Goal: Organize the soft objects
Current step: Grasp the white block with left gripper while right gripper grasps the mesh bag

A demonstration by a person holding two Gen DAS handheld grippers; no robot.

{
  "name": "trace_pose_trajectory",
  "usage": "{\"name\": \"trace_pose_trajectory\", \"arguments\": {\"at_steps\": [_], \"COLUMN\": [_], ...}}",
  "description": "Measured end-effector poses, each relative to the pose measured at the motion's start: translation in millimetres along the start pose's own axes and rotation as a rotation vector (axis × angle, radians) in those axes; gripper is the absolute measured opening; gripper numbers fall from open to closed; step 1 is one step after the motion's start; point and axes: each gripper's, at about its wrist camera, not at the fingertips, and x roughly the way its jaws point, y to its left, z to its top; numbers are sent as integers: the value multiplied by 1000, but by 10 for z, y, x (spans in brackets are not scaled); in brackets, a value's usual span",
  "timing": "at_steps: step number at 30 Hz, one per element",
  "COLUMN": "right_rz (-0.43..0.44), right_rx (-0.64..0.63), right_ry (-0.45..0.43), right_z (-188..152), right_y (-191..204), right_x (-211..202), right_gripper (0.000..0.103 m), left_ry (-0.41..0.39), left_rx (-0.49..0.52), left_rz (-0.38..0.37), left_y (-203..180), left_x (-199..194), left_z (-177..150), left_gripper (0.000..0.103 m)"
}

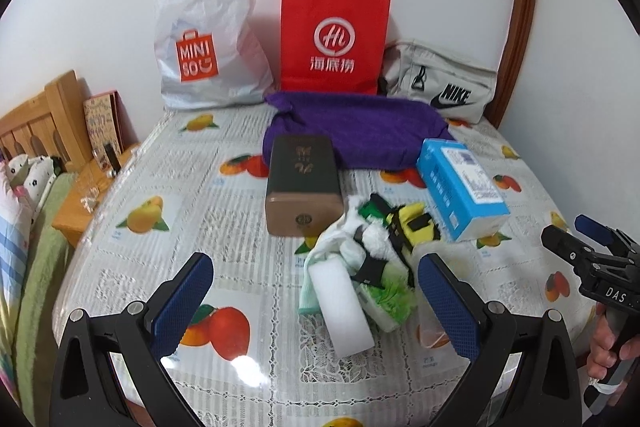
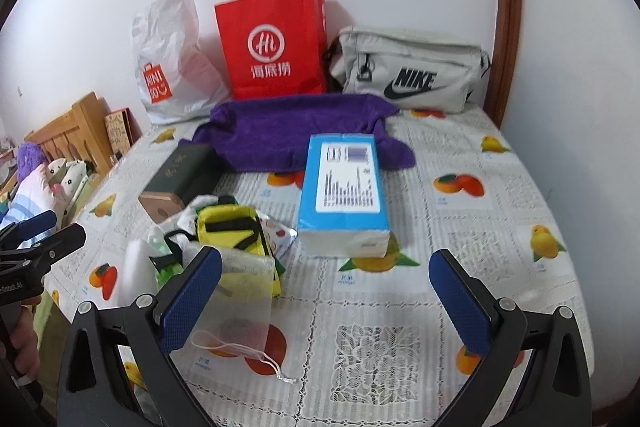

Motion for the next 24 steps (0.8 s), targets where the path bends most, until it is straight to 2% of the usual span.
{"name": "trace_pose_trajectory", "arguments": {"at_steps": [8, 12, 15, 17, 20, 21, 22, 24], "right_rz": [11, 8, 13, 18, 34, 40, 47, 64], "right_rx": [-7, -9, -12, -16, -28, -32, -34, -39], "right_ry": [64, 87, 103, 115, 133, 140, 148, 161], "right_z": [-161, -212, -254, -274, -312, -328, -342, -370], "right_y": [0, -1, 15, 34, 81, 99, 111, 144], "right_x": [295, 390, 448, 485, 543, 565, 584, 619], "right_gripper": [97, 97, 97, 97, 97, 97, 97, 97], "left_ry": [60, 91, 111, 125, 144, 151, 154, 141], "left_rx": [17, 24, 21, 20, 21, 18, 15, 1], "left_rz": [-19, -38, -69, -80, -95, -110, -125, -153], "left_y": [-17, -26, -33, -37, -47, -46, -40, -19], "left_x": [323, 452, 542, 609, 710, 739, 752, 721], "left_z": [-190, -277, -320, -342, -372, -384, -389, -385], "left_gripper": [102, 95, 83, 78, 59, 50, 37, 34]}}
